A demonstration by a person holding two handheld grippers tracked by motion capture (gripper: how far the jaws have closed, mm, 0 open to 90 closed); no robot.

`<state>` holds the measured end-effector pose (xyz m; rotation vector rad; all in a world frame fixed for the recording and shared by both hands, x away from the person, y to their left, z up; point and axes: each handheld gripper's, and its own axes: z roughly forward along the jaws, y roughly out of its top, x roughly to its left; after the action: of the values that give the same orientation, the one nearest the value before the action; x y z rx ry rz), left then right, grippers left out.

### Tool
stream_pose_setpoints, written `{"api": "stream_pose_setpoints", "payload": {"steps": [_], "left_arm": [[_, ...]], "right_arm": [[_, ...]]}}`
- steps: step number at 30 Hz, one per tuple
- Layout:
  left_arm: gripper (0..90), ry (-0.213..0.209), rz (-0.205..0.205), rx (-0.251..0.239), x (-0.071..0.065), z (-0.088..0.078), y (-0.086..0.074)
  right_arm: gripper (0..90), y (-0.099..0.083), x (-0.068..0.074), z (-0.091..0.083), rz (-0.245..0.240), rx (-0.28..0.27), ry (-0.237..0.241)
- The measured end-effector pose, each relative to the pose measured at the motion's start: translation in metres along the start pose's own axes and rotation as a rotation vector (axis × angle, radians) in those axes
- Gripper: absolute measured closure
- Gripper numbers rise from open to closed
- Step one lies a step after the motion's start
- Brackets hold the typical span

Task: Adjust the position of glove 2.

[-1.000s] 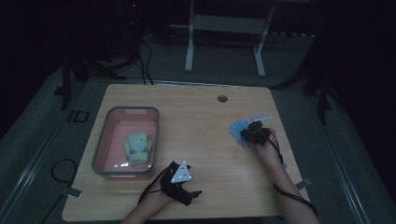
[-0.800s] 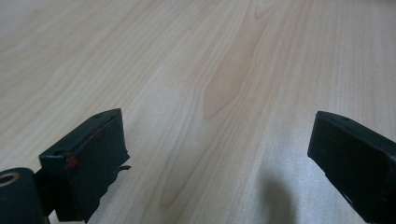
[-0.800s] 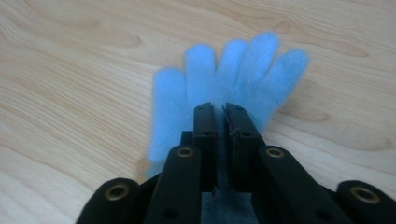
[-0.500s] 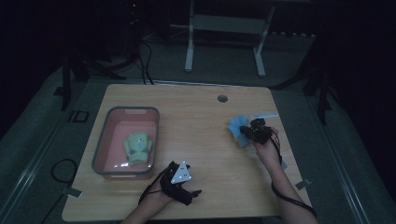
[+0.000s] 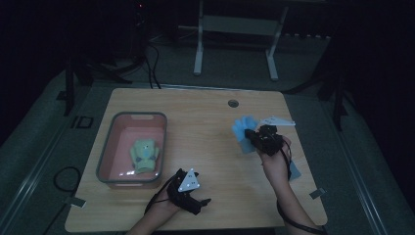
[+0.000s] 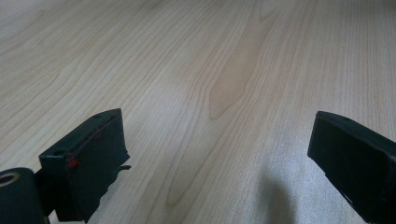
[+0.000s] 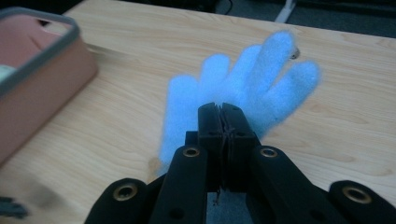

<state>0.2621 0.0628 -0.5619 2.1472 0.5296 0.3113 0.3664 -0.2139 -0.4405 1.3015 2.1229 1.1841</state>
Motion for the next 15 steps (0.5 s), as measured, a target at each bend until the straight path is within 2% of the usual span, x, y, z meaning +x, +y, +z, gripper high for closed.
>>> {"api": "stream_pose_setpoints", "payload": {"steps": [1,4,5,8,13,15], "left_arm": [[4.6,0.002,0.002,-0.001,0.0,0.0,0.0],[4.6,0.008,0.005,-0.004,0.0,-0.001,0.0],[4.7,0.009,0.004,-0.004,0.0,-0.001,0.0],[4.6,0.01,0.005,-0.003,0.0,-0.001,0.0],[4.7,0.009,0.007,-0.004,0.0,0.0,0.0],[4.6,0.008,0.007,-0.003,-0.001,0.0,0.0]], "right_arm": [[87.7,-0.001,0.003,-0.001,0.011,0.0,0.005],[87.8,-0.005,0.011,-0.002,-0.001,0.006,-0.008],[87.7,-0.011,0.019,-0.001,0.001,0.022,0.005],[87.7,-0.02,0.03,0.002,-0.001,0.028,-0.003],[87.7,-0.042,0.043,0.015,0.042,0.052,-0.003],[87.7,-0.052,0.049,0.023,0.05,0.071,-0.022]]}}
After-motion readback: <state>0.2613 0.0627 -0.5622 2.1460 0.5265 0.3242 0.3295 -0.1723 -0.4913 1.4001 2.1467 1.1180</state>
